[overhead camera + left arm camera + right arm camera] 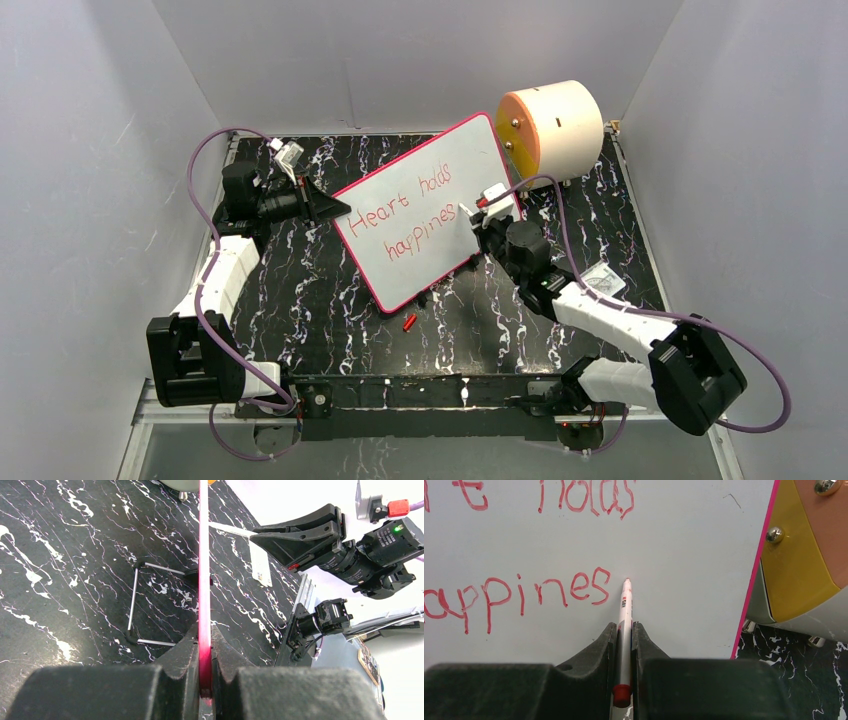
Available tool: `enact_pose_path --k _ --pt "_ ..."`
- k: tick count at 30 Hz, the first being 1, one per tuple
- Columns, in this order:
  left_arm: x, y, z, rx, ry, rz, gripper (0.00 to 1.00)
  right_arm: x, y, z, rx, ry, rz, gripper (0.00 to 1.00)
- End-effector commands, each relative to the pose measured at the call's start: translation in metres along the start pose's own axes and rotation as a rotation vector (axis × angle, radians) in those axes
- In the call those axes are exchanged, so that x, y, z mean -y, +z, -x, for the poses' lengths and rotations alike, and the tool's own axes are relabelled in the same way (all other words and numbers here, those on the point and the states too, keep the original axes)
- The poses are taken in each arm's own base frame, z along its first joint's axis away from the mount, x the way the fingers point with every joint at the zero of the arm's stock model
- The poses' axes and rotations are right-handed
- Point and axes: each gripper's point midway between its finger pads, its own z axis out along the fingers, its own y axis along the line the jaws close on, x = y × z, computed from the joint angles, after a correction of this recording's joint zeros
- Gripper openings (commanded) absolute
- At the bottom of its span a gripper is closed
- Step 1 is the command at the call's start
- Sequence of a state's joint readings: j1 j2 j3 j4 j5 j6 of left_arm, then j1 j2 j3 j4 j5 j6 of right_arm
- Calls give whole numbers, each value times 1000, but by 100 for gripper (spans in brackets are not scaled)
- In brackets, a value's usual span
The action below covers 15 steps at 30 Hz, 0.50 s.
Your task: Write a sentence on the whiteboard
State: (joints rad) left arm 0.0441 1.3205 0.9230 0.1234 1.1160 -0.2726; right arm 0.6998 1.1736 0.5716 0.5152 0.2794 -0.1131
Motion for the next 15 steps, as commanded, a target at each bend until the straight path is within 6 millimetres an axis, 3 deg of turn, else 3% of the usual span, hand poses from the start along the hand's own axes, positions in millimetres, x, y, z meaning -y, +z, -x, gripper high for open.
enact_pose_path --k 1,15 --pt "5 2 -10 -40 -27 -32 0 5 8 47 130 12 -11 0" --pt "4 3 -10 -40 -29 -29 0 -7 5 45 109 1 61 0"
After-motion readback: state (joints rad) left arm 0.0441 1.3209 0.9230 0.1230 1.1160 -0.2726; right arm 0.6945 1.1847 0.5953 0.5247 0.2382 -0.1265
